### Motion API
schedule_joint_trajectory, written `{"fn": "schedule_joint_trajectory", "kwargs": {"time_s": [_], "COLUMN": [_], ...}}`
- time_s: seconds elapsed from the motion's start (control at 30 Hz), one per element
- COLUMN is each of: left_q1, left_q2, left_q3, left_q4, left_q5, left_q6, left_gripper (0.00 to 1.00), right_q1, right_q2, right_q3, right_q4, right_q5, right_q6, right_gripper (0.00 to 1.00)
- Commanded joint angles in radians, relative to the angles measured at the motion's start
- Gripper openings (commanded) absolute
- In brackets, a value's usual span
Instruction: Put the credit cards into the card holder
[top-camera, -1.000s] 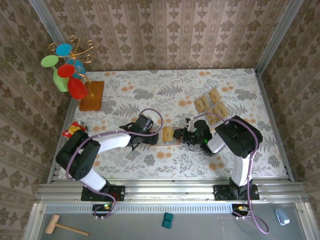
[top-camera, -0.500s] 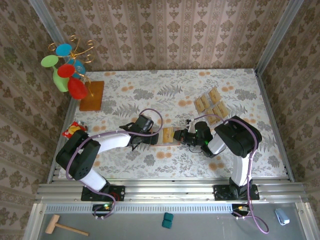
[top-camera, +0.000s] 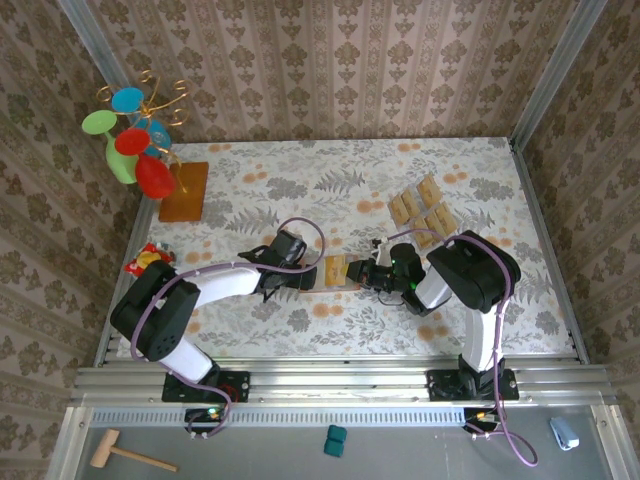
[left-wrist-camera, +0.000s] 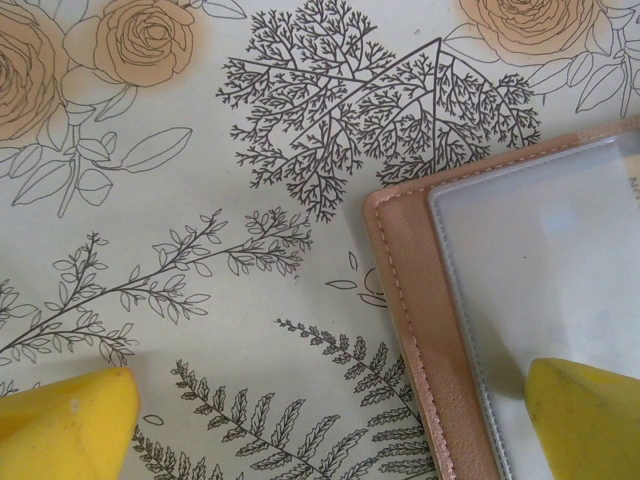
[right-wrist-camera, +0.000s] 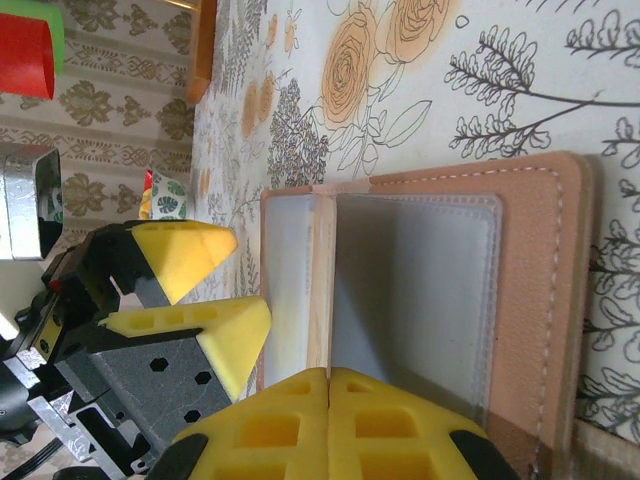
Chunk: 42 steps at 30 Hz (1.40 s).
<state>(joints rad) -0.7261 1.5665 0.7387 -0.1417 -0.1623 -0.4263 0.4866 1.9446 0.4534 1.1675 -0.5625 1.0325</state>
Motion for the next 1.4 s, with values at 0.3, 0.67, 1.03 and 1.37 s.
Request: {"fn": "schedule_joint_trajectory", "kwargs": {"time_s": [0.3, 0.67, 1.03, 1.37], "left_q1": [-0.005, -0.004, -0.005, -0.006], "left_q2": [-0.011, -0.013, -0.013, -0.012], "left_q3": [-0.023, -0.023, -0.022, -0.023], "left_q4": [-0.054, -0.056, -0.053, -0.051], "left_q5": [-0.024, -0.025, -0.023, -0.023], "left_q6": [-0.008, -0.008, -0.008, -0.01], "left_gripper": [1.0, 1.0, 1.0, 1.0], "right_q1": [0.014, 0.013, 0.012, 0.013], "right_q2": [0.051, -0.008, -0.028, -0.003], "right_q3": [0.009, -0.043, -0.026, 0.006], "right_q4": [-0.052, -0.101, -0.212, -0.26], "right_q5": [-0.006, 0.055, 0.029, 0.011], "right_q6": [-0.008, 0.016, -0.011, -0.005], "right_gripper": [0.0, 0.0, 0.0, 0.0]}}
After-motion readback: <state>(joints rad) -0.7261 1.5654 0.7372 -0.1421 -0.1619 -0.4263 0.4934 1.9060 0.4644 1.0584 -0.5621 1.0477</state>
